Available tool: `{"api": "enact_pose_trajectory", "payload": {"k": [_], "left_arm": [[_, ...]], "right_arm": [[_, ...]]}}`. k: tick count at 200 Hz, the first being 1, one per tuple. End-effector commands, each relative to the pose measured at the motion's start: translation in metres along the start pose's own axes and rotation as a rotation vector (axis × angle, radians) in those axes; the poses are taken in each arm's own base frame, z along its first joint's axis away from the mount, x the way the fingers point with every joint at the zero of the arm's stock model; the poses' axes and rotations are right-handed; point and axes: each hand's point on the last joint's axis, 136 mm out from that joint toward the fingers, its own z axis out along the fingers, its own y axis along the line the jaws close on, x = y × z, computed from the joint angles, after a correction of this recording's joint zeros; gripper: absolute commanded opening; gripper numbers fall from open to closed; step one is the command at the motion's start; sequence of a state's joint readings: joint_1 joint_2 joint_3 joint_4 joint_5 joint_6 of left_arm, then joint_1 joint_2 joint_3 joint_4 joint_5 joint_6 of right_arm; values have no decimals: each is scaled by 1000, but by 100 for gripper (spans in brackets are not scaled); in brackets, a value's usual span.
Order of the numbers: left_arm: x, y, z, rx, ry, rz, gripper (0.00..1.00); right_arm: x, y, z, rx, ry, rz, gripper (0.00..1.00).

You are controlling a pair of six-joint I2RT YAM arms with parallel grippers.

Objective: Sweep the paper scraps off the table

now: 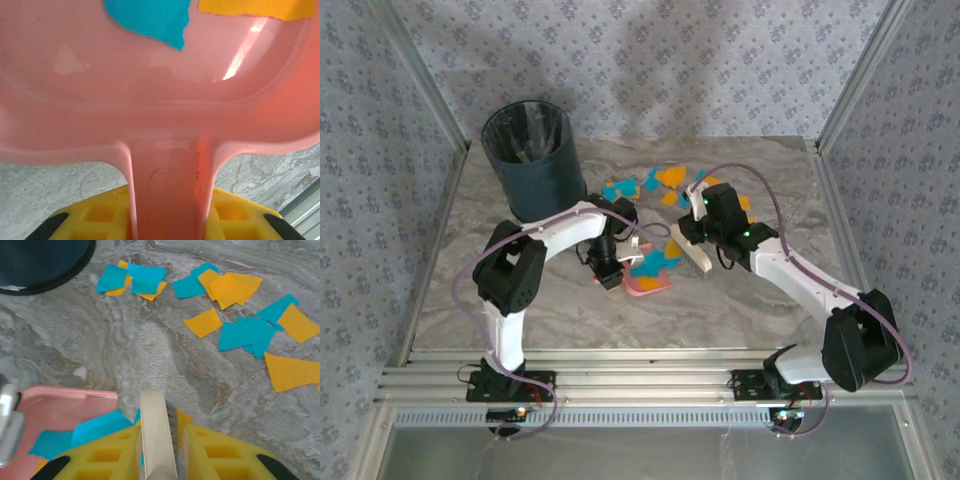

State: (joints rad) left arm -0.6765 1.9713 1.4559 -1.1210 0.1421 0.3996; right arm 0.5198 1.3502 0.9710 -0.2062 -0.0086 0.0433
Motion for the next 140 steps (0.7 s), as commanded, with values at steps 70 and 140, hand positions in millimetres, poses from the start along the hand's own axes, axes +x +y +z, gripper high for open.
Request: {"api": "enact_pose_trajectory", "payload": {"k": [70, 140], "left_arm": [[-3, -2, 1, 10, 14, -7, 0], [-2, -2, 0, 9, 10, -7, 0]], "right_arm": [[-24, 23, -33, -90, -97, 65, 0], [-27, -27, -39, 190, -173, 151, 0]]}}
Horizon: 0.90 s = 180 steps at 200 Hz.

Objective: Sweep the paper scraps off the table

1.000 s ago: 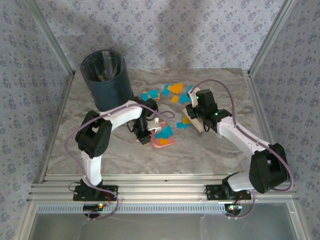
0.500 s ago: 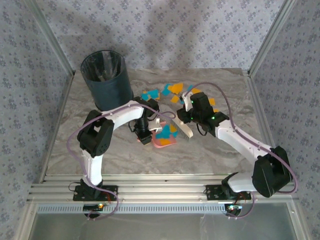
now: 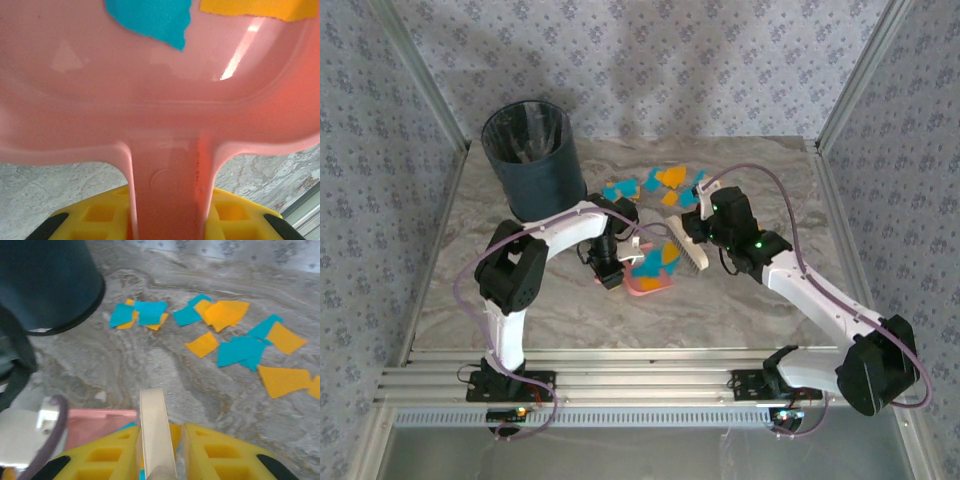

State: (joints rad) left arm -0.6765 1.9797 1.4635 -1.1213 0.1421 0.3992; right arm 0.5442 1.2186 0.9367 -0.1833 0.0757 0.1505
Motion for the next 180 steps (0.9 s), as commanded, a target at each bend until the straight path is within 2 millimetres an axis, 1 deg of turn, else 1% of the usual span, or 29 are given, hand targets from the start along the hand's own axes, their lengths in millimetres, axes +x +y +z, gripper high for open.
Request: {"api": "enact_pose_trajectory", "payload": {"k": [1, 37, 68, 81, 96, 129, 180], "left_arm": [[-1, -3, -1, 8, 9, -7, 0], [-1, -3, -1, 9, 11, -5, 0], [-2, -3, -1, 8, 7, -2, 0], [-1, -3, -1, 7, 9, -2, 0], [-2, -3, -1, 8, 11, 0, 0], [-2, -3, 0, 11, 13, -2, 0], [-2, -3, 0, 11, 12, -4, 0]], "right_arm": [[-7, -23, -2, 142, -52, 47, 0], [-5, -40, 4, 244, -51, 61, 0], [3, -50, 12, 310, -27, 62, 0], [7, -50, 17, 313, -10, 55, 0], [11, -43, 24, 278, 12, 32, 0], [22, -35, 35, 263, 55, 9, 0], [33, -8, 46, 151, 91, 2, 0]]}}
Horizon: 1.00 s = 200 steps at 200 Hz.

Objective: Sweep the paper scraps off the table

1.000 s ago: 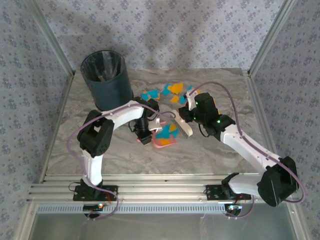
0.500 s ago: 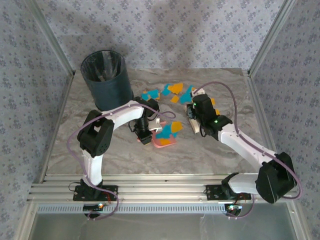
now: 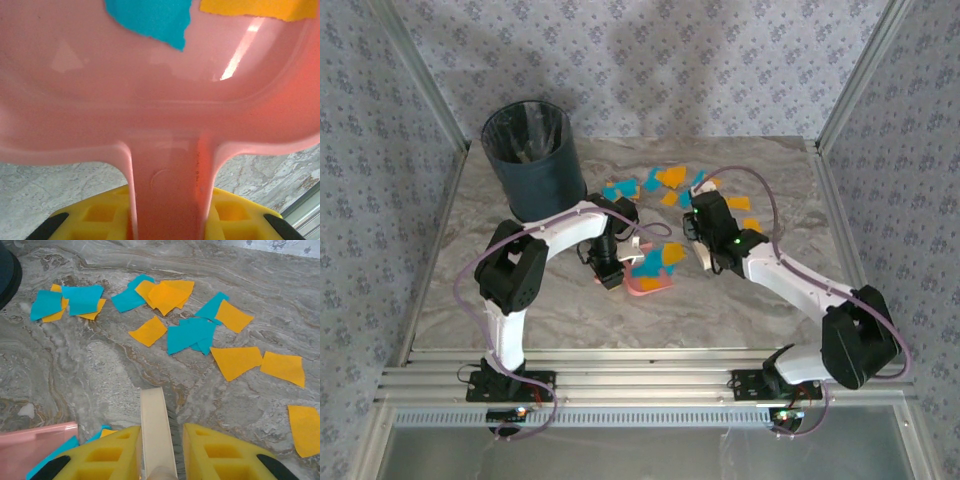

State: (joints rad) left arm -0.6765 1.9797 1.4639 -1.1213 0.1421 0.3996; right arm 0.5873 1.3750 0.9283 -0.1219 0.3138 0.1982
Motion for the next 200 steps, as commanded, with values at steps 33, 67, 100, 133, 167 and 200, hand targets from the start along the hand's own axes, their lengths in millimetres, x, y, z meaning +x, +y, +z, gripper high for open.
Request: {"api": "enact_pose_trajectory", "payload": {"k": [33, 67, 100, 133, 167, 200], "left_arm": [[-3, -3, 0, 12, 9, -5, 0], [-4, -2, 1, 10, 9, -6, 0], [-5, -1, 3, 11, 10, -9, 0], [-6, -1, 3, 11, 8, -14, 0], [-6, 0, 5, 11, 13, -18, 0], [-8, 0, 6, 13, 12, -18, 0]], "right_arm": [[11, 36, 5, -148, 50, -5, 0], [10, 52, 2, -233, 52, 30, 0], [8, 60, -1, -272, 52, 57, 0], [8, 69, -6, -301, 49, 73, 0], [4, 75, -13, -328, 36, 101, 0], [-1, 78, -18, -348, 20, 132, 0]]}}
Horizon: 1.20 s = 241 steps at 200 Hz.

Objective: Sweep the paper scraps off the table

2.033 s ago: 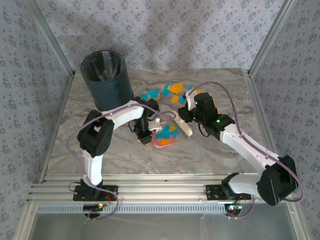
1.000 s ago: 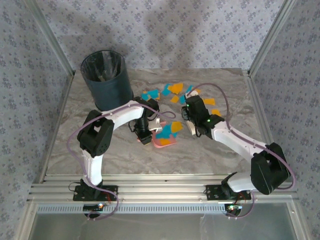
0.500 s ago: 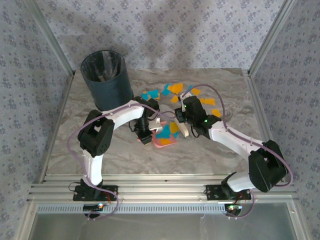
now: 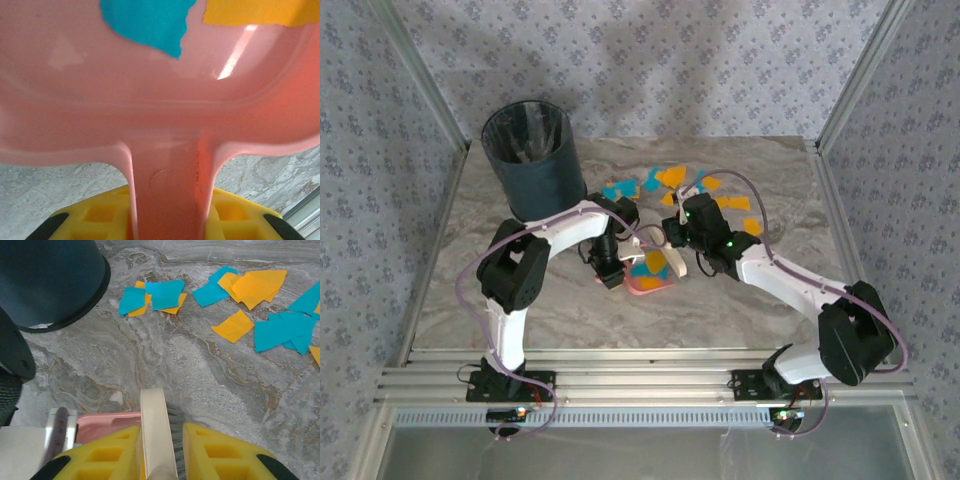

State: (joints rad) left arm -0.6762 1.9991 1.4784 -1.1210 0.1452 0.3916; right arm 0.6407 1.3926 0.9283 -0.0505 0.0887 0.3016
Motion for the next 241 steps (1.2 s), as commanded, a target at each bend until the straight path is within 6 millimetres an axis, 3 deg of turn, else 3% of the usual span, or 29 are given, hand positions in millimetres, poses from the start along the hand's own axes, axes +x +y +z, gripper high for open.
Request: {"api": "enact_pose_trajectory", "payload": {"k": [1, 71, 186, 241], "left_arm": [[-4, -2, 3, 9, 8, -9, 0], [-5, -1, 3, 10, 5, -13, 0], [-14, 3, -2, -7, -60, -25, 0], [-25, 5, -19, -13, -191, -53, 0]], "right_arm": [[1, 18, -6, -74, 7, 51, 0], [-8, 14, -16, -44, -33, 63, 0], [-14, -15, -35, 99, -91, 94, 0], [-12, -43, -53, 245, -126, 123, 0]]}}
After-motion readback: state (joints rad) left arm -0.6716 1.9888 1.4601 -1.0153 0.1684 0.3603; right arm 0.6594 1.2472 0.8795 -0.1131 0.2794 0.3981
